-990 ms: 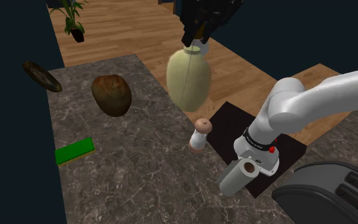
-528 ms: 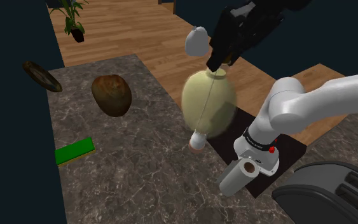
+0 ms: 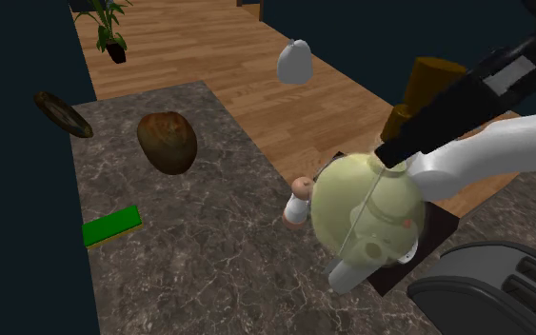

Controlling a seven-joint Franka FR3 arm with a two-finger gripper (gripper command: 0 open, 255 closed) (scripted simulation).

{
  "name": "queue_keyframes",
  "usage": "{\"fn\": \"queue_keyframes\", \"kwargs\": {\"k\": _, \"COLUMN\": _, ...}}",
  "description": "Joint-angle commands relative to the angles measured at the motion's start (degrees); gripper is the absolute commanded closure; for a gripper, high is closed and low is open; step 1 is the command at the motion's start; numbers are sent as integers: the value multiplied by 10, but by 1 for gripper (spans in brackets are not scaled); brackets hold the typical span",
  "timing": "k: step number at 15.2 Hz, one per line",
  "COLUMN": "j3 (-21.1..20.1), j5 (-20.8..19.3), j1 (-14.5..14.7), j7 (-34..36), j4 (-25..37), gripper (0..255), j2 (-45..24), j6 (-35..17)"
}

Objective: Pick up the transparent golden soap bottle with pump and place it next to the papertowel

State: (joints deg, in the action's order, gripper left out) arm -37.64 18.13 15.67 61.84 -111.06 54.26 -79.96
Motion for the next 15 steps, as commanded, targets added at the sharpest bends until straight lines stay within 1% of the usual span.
{"fn": "queue_keyframes", "kwargs": {"k": 1, "j3": -17, "j5": 13, "j1": 5, "j7": 25, "j4": 15, "gripper": 255, "j2": 8, "j6": 17}}
{"fn": "queue_keyframes", "kwargs": {"k": 7, "j3": -78, "j5": 53, "j1": -2, "j7": 105, "j4": 90, "gripper": 255, "j2": 9, "j6": 65}}
{"fn": "queue_keyframes", "kwargs": {"k": 15, "j3": -88, "j5": 73, "j1": 21, "j7": 103, "j4": 7, "gripper": 255, "j2": 49, "j6": 20}}
